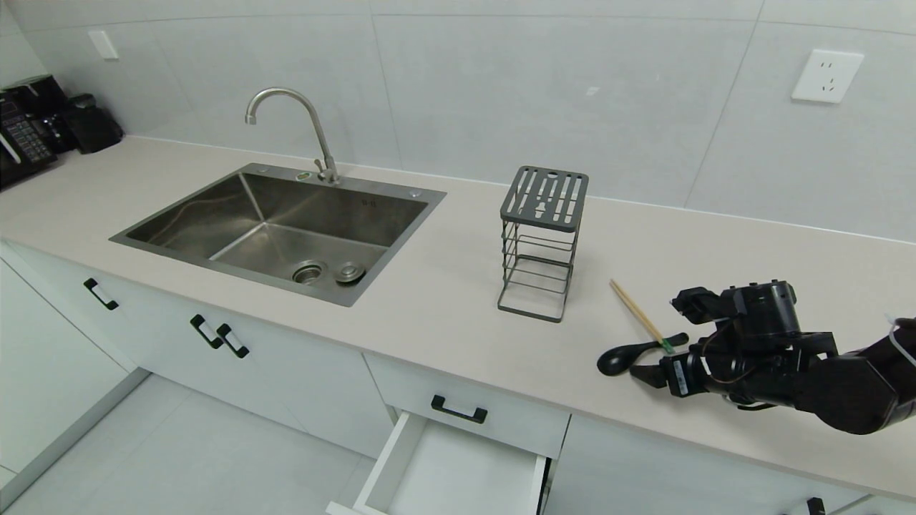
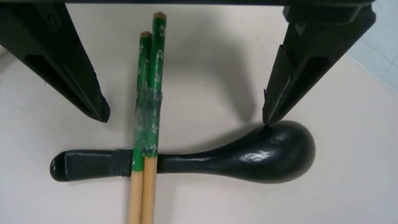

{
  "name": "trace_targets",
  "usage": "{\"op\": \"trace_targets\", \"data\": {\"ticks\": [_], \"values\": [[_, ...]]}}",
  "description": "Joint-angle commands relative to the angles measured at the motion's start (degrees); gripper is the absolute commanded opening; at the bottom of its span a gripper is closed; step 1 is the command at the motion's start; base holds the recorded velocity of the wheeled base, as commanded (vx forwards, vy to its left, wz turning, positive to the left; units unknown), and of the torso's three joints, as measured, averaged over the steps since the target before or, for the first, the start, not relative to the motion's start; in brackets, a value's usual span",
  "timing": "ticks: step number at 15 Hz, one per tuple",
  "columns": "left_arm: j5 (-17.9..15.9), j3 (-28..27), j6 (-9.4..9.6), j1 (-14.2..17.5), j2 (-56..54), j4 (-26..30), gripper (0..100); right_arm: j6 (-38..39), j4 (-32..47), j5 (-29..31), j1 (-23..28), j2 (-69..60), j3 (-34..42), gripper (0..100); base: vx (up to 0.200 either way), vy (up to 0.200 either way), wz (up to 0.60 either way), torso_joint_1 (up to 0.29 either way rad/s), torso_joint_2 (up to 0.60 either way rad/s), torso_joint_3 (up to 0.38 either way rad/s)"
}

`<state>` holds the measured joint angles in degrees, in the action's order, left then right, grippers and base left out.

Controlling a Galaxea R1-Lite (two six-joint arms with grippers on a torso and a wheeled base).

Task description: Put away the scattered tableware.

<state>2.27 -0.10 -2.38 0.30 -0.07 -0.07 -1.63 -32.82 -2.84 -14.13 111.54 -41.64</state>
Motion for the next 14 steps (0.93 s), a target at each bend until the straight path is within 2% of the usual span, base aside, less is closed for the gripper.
{"op": "trace_targets", "data": {"ticks": [1, 3, 4, 14], "values": [[0.0, 0.0, -0.08, 0.0, 0.1, 0.0, 100, 0.0, -0.4, -0.1, -0.1, 0.7, -0.3, 100, 0.0, 0.0, 0.0, 0.0, 0.0, 0.0], [0.0, 0.0, -0.08, 0.0, 0.1, 0.0, 100, 0.0, -1.1, 0.2, -0.1, 1.0, -0.4, 100, 0.0, 0.0, 0.0, 0.0, 0.0, 0.0], [0.0, 0.0, -0.08, 0.0, 0.1, 0.0, 100, 0.0, -1.1, 1.0, -0.1, 1.0, -0.5, 0, 0.0, 0.0, 0.0, 0.0, 0.0, 0.0], [0.0, 0.0, -0.17, 0.0, 0.1, 0.0, 100, 0.1, -1.1, 4.9, 0.2, -3.5, 1.8, 0, 0.0, 0.0, 0.0, 0.0, 0.0, 0.0]]}}
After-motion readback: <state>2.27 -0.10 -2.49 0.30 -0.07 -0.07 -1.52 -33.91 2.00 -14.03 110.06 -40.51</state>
